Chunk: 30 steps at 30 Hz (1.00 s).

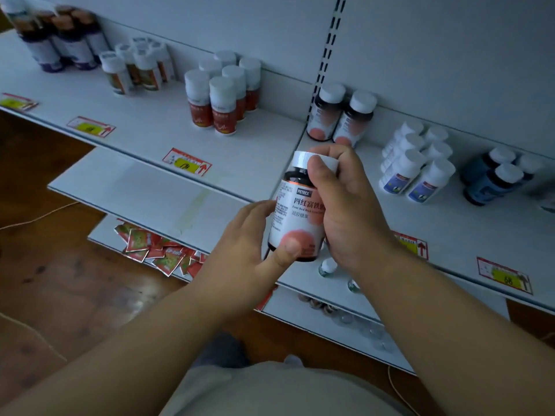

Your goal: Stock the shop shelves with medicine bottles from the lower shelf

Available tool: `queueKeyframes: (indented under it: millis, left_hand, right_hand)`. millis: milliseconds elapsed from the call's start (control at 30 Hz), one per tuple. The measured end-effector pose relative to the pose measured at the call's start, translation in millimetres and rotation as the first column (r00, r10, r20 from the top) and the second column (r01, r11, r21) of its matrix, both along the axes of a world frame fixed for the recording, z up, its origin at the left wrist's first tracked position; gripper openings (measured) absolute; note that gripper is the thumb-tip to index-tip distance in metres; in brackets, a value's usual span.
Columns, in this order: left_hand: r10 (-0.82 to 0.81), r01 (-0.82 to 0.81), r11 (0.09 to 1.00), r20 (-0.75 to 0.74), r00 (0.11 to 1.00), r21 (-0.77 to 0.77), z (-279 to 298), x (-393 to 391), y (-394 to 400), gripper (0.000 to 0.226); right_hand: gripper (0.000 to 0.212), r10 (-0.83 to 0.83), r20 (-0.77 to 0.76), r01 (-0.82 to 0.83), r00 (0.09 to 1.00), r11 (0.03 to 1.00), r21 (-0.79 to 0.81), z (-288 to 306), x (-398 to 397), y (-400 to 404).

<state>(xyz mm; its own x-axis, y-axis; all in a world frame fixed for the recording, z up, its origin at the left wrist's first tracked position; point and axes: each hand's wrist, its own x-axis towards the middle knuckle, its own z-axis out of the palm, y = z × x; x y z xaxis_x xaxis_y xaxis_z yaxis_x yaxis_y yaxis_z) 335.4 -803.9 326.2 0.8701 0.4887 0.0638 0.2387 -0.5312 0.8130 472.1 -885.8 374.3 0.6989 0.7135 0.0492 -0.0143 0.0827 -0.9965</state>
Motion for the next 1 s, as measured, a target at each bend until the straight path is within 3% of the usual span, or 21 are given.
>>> queueKeyframes:
  millis: [267,367,467,533,733,1000]
  left_hand:
    - [-0.31,0.304,0.942,0.026,0.95,0.143,-1,61,92,0.081]
    - [-0.356,0.364,0.89,-0.08,0.931,0.274,-10,90,124,0.094]
    - [-0.372,0.42,0.844,-0.201,0.906,0.332,-17,124,139,0.1]
    - [-0.369,0.442,0.813,-0.252,0.895,0.38,-26,148,142,0.099]
    - [-0.242,0.394,0.804,-0.36,0.901,0.446,-58,196,143,0.102]
    - [-0.117,0.306,0.836,-0.398,0.91,0.455,-66,223,142,0.102]
  right_hand:
    - [0.019,-0.26,0.186,0.273,0.948,0.961,-0.049,-1,35,52]
    - [0.017,-0.329,0.242,0.359,0.913,0.929,-0.09,-2,52,62]
    - [0.026,-0.407,0.393,0.494,0.825,0.856,-0.15,-7,75,69]
    - [0.03,-0.4,0.488,0.542,0.776,0.819,-0.189,-15,93,77]
    - [0.041,-0.224,0.603,0.499,0.766,0.798,-0.337,-36,138,96]
    - [0.042,-0.194,0.74,0.559,0.644,0.779,-0.283,-49,169,107]
